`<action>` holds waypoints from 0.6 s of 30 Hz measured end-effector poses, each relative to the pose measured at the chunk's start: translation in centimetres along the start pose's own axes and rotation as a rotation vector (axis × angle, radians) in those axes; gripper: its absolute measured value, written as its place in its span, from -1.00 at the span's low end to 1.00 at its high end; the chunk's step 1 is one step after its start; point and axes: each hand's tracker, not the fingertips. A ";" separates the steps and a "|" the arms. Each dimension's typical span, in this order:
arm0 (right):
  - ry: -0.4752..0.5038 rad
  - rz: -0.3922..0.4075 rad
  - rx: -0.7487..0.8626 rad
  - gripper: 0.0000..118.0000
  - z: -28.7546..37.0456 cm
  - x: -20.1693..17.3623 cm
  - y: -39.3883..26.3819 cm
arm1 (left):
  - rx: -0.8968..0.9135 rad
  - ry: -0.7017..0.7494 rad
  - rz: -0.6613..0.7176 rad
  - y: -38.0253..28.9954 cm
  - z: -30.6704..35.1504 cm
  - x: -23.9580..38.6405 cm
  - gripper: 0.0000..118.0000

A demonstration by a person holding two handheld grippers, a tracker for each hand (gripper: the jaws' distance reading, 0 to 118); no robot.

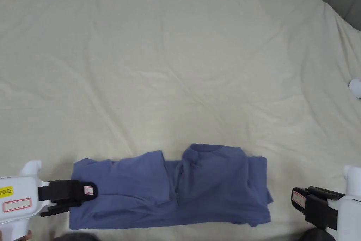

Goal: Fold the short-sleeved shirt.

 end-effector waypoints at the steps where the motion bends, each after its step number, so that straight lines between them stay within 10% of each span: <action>1: 0.002 0.003 -0.001 -1.00 -0.1 0.0 0.0 | 0.015 0.019 -0.006 -0.1 0.8 0.2 -0.85; 18: 0.023 0.000 0.053 -1.00 3.4 1.5 -1.7 | -0.085 0.505 -0.541 -1.1 -1.3 25.9 -0.85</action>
